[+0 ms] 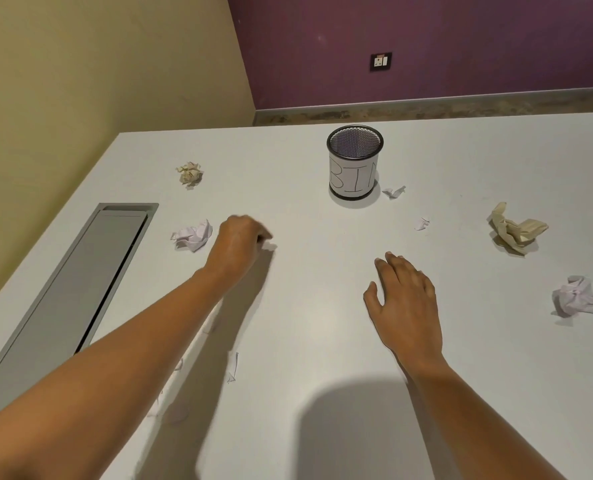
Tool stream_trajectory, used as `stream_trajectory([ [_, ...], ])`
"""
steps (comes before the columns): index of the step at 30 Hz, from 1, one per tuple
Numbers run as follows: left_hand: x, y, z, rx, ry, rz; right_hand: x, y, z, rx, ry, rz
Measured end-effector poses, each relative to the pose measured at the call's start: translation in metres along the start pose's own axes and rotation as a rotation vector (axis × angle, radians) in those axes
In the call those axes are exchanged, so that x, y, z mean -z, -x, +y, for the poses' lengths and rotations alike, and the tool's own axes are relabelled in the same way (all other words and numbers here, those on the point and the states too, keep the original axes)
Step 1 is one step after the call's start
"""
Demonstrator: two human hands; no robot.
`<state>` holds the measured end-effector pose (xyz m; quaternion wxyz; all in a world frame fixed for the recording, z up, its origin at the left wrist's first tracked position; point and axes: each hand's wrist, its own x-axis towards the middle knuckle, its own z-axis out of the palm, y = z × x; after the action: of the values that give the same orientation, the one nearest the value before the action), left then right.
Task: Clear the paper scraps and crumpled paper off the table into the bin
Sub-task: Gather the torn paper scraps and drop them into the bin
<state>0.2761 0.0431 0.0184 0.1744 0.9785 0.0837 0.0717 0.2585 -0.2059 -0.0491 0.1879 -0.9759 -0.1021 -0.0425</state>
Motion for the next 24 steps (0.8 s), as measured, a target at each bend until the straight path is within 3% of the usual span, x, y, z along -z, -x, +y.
stream_trajectory([
  [6, 0.021, -0.079, 0.080, -0.261, -0.010, 0.069, 0.000, 0.000, 0.000, 0.006, 0.014, 0.004],
  [14, 0.016, -0.144, 0.136, -0.189, -0.129, -0.097, 0.000, -0.001, 0.000, -0.003, 0.001, -0.003],
  [19, 0.005, -0.148, 0.131, -0.130, -0.144, -0.062, 0.000, -0.001, 0.000, -0.008, -0.006, -0.001],
  [24, 0.002, -0.147, 0.133, -0.205, 0.003, -0.057, 0.001, -0.001, 0.000, -0.002, 0.004, -0.004],
])
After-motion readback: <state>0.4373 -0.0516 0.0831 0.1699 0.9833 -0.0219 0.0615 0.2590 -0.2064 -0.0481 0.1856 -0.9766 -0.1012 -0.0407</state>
